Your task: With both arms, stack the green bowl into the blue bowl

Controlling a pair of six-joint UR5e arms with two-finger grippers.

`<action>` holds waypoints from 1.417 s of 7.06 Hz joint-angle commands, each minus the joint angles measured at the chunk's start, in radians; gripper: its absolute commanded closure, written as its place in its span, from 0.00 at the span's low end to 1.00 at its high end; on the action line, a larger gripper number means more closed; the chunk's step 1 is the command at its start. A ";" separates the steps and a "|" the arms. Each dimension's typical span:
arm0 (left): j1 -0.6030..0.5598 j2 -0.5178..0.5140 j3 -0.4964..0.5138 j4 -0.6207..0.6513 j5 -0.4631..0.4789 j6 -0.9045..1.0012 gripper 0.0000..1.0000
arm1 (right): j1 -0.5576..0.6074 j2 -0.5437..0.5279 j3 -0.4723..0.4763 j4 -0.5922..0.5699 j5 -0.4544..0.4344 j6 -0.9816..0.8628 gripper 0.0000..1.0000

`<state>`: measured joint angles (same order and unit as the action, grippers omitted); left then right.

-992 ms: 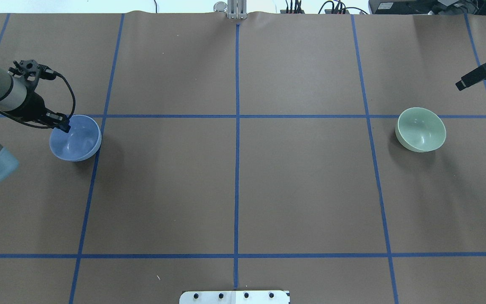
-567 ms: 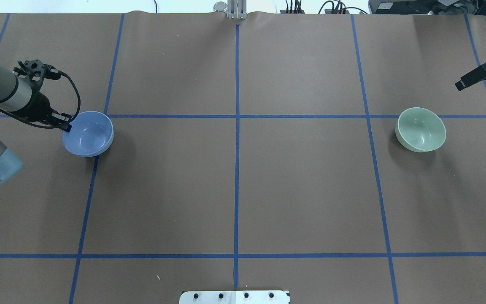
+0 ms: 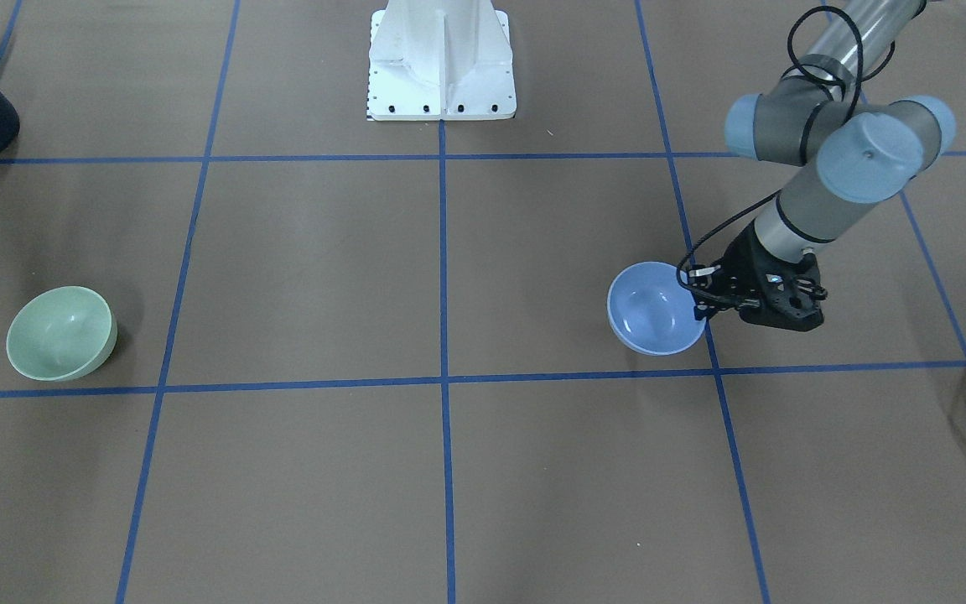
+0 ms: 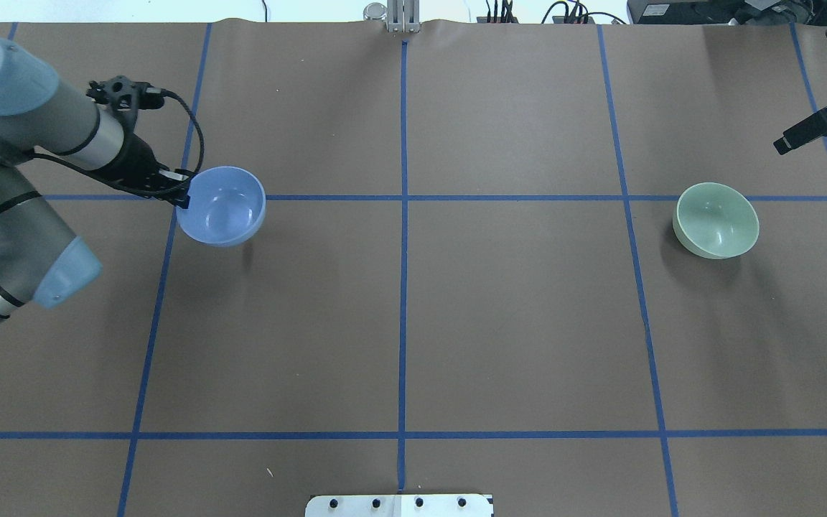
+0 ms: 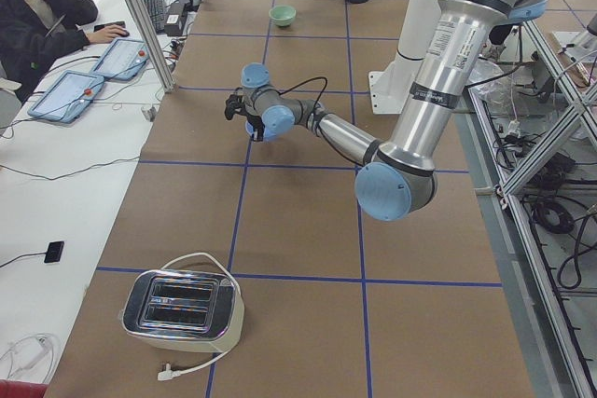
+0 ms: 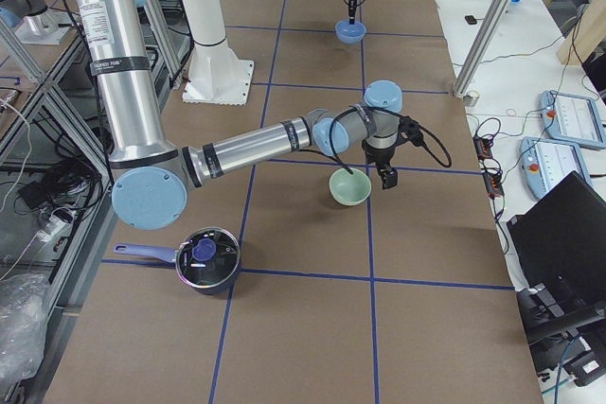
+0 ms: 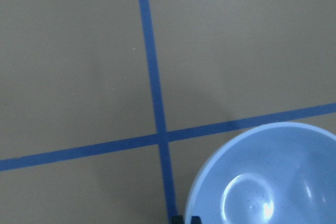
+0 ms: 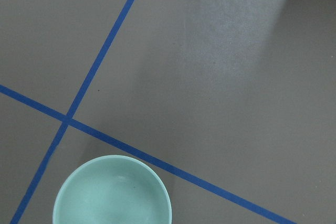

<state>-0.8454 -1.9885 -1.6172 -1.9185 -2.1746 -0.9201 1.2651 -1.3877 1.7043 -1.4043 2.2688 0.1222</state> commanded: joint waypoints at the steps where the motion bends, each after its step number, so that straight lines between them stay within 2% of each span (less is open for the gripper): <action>1: 0.147 -0.165 0.011 0.080 0.068 -0.185 1.00 | -0.003 -0.001 0.000 -0.001 0.000 -0.001 0.00; 2: 0.217 -0.211 0.011 0.131 0.164 -0.218 1.00 | -0.003 -0.001 -0.002 0.001 0.000 0.001 0.00; 3: 0.238 -0.248 0.032 0.150 0.197 -0.223 1.00 | -0.003 -0.001 -0.002 -0.001 0.000 0.001 0.00; 5: 0.259 -0.317 0.098 0.151 0.199 -0.229 1.00 | -0.003 -0.001 0.000 -0.001 0.000 0.001 0.00; 8: 0.298 -0.331 0.102 0.150 0.243 -0.250 1.00 | -0.003 -0.001 -0.002 -0.001 0.000 0.001 0.00; 10: 0.298 -0.328 0.102 0.148 0.249 -0.247 0.91 | -0.003 -0.001 0.000 -0.001 0.000 0.001 0.00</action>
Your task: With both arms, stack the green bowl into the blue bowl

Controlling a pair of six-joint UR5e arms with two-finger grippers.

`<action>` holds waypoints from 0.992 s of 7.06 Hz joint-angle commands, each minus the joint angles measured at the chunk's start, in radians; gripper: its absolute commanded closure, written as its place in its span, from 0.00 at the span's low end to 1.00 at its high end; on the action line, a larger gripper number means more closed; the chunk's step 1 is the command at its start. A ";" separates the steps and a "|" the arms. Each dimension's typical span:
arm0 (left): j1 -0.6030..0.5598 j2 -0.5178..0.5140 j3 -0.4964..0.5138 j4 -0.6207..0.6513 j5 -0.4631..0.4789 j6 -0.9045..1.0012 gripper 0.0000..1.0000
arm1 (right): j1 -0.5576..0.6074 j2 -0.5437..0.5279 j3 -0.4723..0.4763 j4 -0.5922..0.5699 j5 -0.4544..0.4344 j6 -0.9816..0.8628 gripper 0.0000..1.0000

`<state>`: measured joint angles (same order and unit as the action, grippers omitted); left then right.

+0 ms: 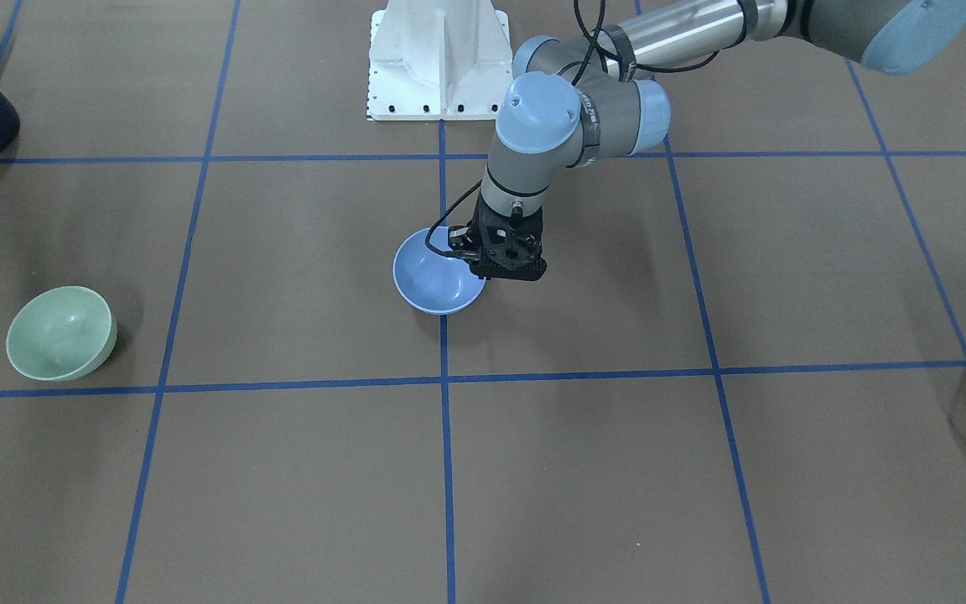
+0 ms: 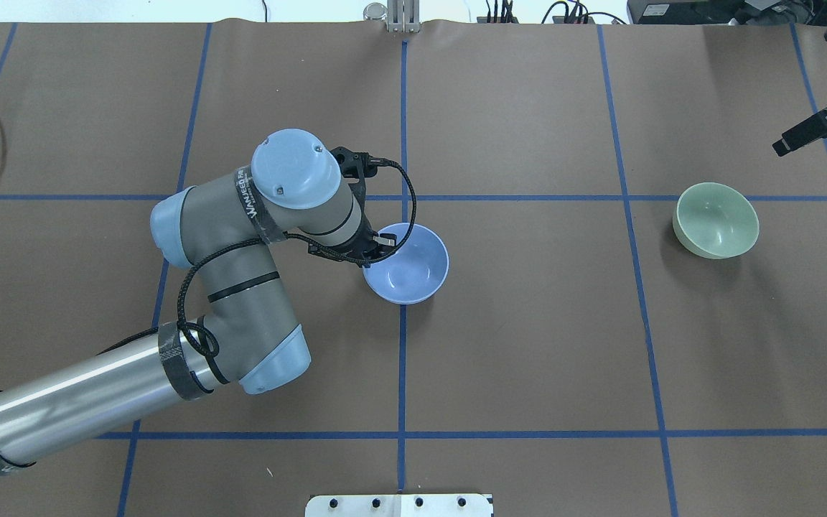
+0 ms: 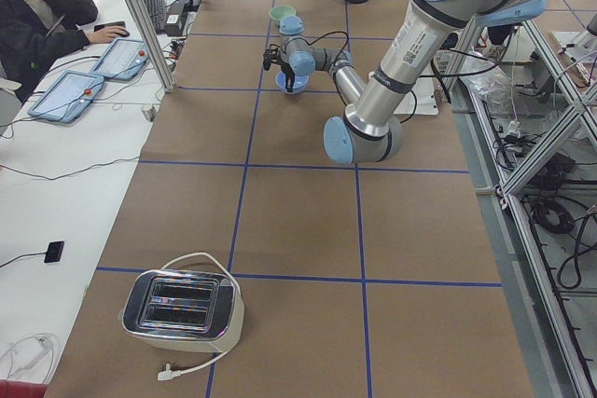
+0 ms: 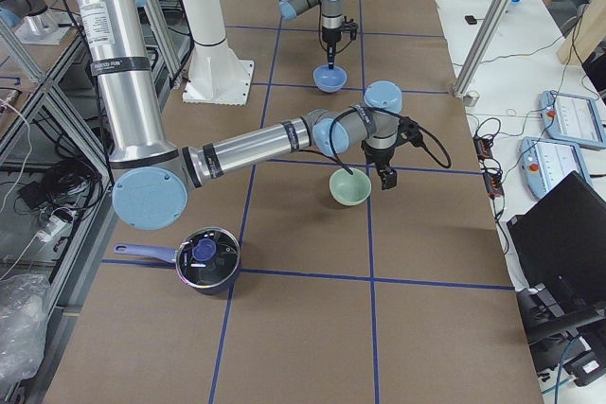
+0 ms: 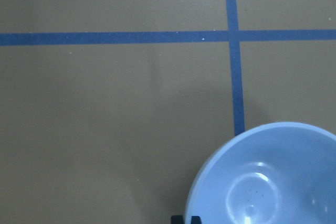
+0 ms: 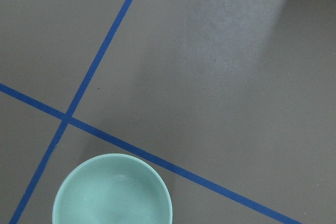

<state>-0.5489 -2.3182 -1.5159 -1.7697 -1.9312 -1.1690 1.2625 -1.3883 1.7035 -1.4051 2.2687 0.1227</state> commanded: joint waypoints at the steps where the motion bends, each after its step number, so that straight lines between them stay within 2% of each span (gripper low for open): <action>1: 0.003 0.003 0.002 -0.002 0.042 0.005 0.87 | 0.000 0.000 -0.001 0.000 0.000 0.000 0.00; 2: 0.006 0.005 0.002 -0.004 0.046 0.008 0.81 | 0.000 0.000 -0.001 0.000 0.000 0.000 0.00; 3: 0.006 0.005 0.000 -0.005 0.046 0.011 0.61 | 0.000 0.000 0.001 0.000 0.000 0.000 0.00; 4: 0.004 0.005 -0.009 -0.013 0.046 0.011 0.16 | 0.000 0.000 -0.001 0.000 -0.002 0.000 0.00; 5: -0.002 0.007 -0.035 -0.011 0.055 0.015 0.02 | 0.000 0.000 0.001 0.000 0.000 0.000 0.00; 6: -0.020 0.019 -0.085 -0.010 0.049 0.012 0.02 | 0.000 0.000 -0.001 0.000 0.000 0.000 0.00; 7: -0.060 0.089 -0.169 -0.004 0.047 0.012 0.02 | 0.000 0.000 -0.001 0.000 0.000 0.000 0.00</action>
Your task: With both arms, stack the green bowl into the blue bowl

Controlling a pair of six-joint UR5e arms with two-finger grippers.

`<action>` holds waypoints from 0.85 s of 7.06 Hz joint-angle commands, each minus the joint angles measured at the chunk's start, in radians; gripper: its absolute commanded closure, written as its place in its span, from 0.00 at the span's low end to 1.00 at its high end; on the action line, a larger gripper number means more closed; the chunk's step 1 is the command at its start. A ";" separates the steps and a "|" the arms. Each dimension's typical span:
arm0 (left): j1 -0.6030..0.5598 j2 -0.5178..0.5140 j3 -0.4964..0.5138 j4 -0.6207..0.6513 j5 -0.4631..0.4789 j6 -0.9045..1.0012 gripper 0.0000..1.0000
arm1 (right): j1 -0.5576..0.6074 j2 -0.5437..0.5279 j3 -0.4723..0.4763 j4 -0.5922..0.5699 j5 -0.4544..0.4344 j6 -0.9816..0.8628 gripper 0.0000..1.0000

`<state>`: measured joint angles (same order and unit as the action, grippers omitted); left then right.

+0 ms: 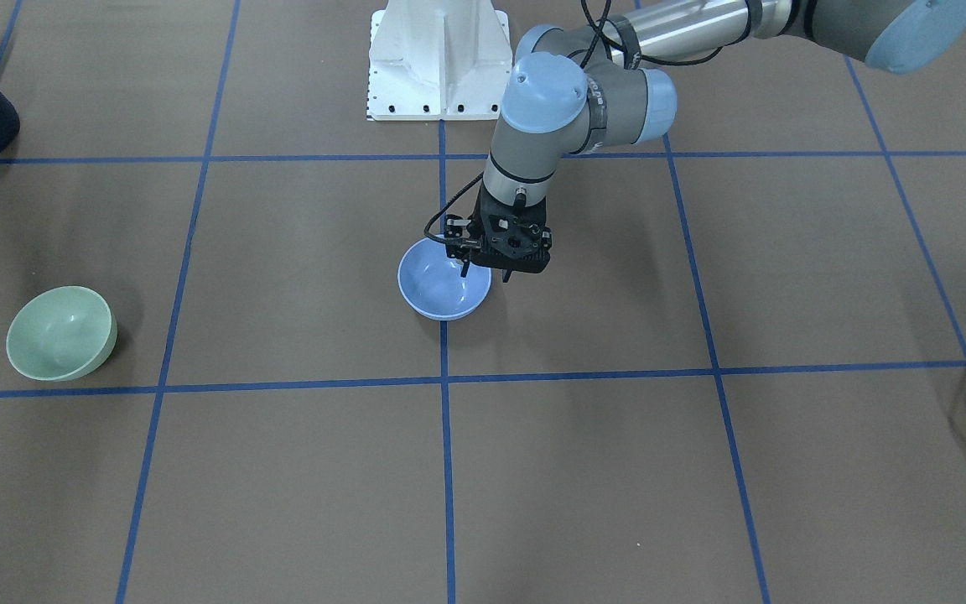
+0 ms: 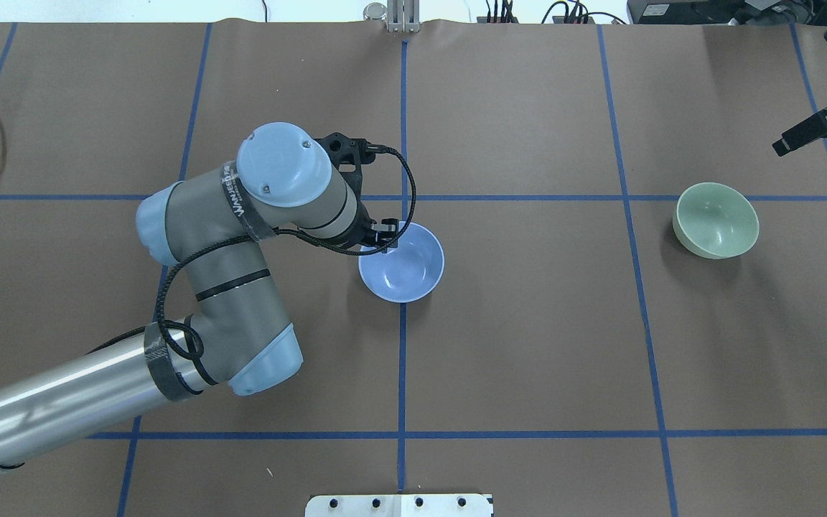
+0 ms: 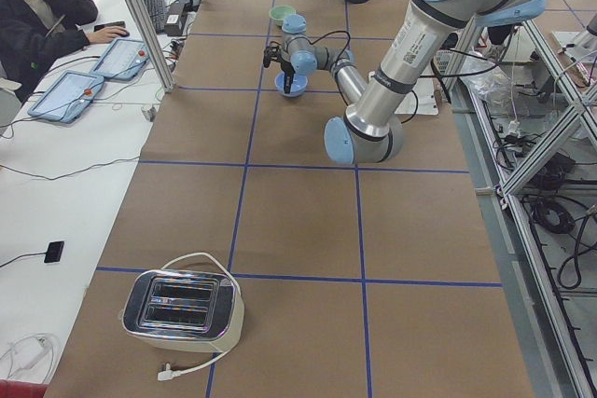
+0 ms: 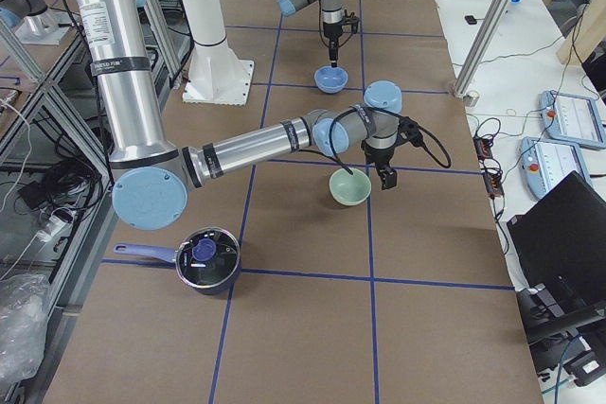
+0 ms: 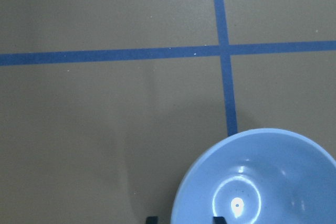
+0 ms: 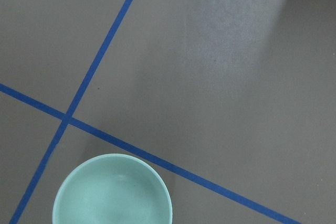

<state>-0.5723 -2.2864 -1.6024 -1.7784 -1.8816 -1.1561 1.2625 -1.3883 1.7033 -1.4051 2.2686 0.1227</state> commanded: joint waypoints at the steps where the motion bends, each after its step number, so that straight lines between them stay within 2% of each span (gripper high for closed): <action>1: -0.111 0.149 -0.140 0.008 -0.028 0.039 0.02 | 0.000 0.000 0.001 0.000 0.002 0.000 0.00; 3: -0.339 0.241 -0.143 0.109 -0.248 0.410 0.01 | 0.000 -0.015 0.002 0.017 0.005 -0.005 0.00; 4: -0.453 0.293 -0.142 0.160 -0.302 0.603 0.01 | 0.000 -0.049 0.001 0.067 0.006 -0.009 0.00; 6: -0.692 0.407 -0.096 0.247 -0.312 1.042 0.01 | -0.003 -0.096 0.006 0.141 0.015 -0.011 0.00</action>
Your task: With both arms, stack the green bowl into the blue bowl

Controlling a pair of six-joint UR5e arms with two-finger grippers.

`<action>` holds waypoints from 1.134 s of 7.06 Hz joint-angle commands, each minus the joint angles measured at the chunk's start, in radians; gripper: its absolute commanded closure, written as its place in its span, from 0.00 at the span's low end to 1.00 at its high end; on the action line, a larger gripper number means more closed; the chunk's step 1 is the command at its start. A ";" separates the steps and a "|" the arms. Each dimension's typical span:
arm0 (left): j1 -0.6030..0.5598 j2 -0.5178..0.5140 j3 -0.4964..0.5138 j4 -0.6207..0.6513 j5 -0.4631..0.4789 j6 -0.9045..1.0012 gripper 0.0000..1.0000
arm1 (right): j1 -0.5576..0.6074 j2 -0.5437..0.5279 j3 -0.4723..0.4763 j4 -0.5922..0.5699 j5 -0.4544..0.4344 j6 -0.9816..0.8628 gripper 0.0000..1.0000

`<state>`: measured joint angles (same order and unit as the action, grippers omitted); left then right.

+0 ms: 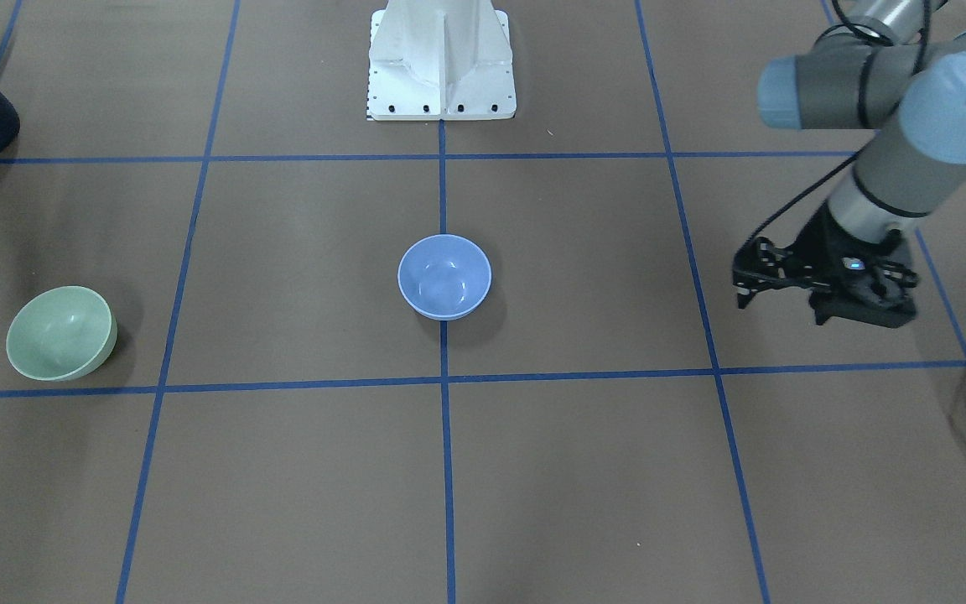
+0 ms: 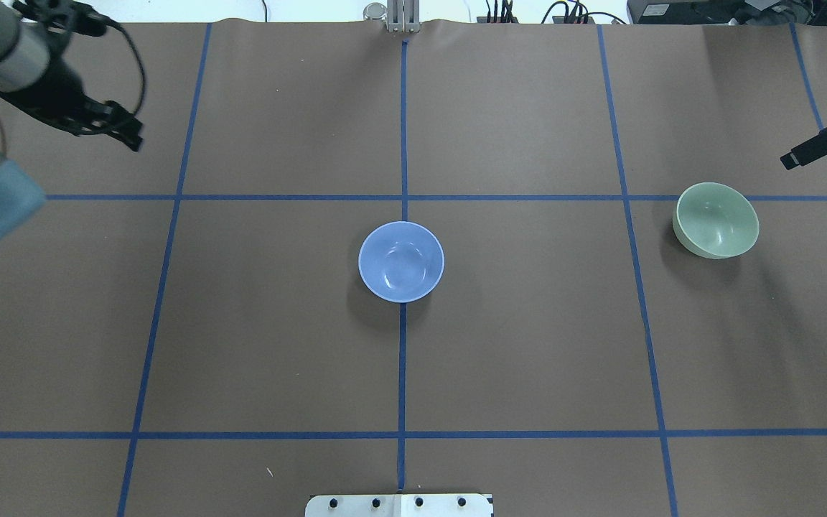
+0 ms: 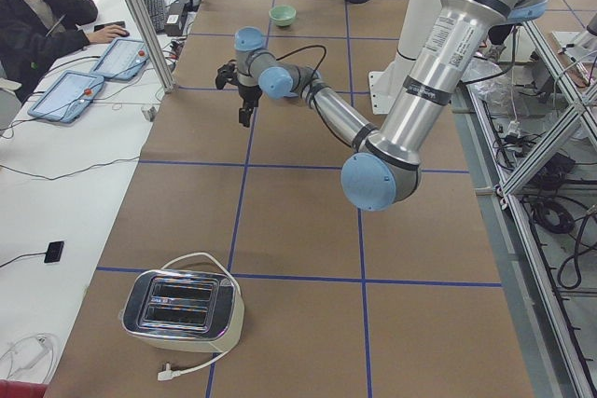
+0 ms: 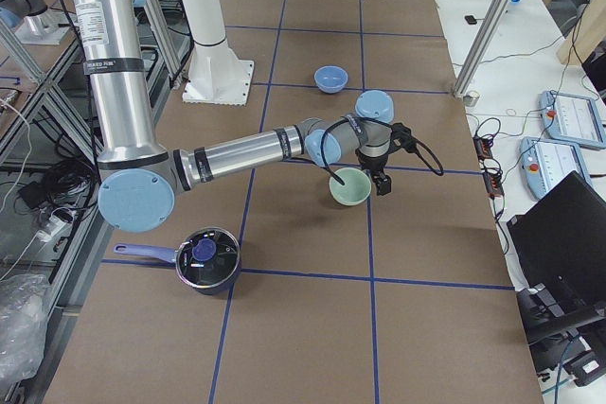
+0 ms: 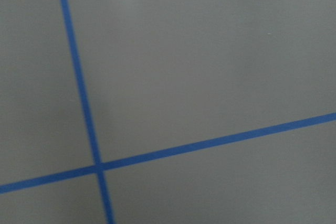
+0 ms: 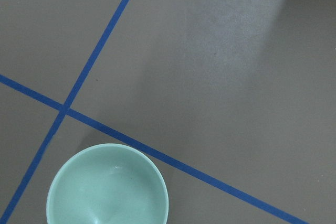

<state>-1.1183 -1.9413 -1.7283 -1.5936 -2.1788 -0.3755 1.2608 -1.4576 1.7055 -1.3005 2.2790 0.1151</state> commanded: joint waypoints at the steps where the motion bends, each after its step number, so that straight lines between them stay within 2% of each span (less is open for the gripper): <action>1: -0.261 0.077 0.073 0.164 -0.025 0.516 0.01 | -0.009 -0.041 0.003 0.035 0.005 -0.005 0.00; 2: -0.396 0.096 0.161 0.222 -0.030 0.754 0.01 | -0.038 -0.046 -0.003 0.035 0.001 0.006 0.00; 3: -0.469 0.100 0.238 0.225 -0.073 0.839 0.01 | -0.076 -0.041 -0.016 0.033 -0.012 0.009 0.00; 4: -0.509 0.143 0.259 0.221 -0.087 0.839 0.01 | -0.104 -0.029 -0.053 0.036 -0.018 0.012 0.00; 7: -0.514 0.176 0.265 0.218 -0.087 0.834 0.01 | -0.162 0.081 -0.222 0.041 -0.049 0.012 0.00; 8: -0.514 0.176 0.265 0.218 -0.087 0.833 0.01 | -0.185 0.082 -0.263 0.090 -0.052 0.012 0.03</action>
<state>-1.6310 -1.7693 -1.4635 -1.3753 -2.2652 0.4585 1.1042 -1.3914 1.5038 -1.2508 2.2326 0.1272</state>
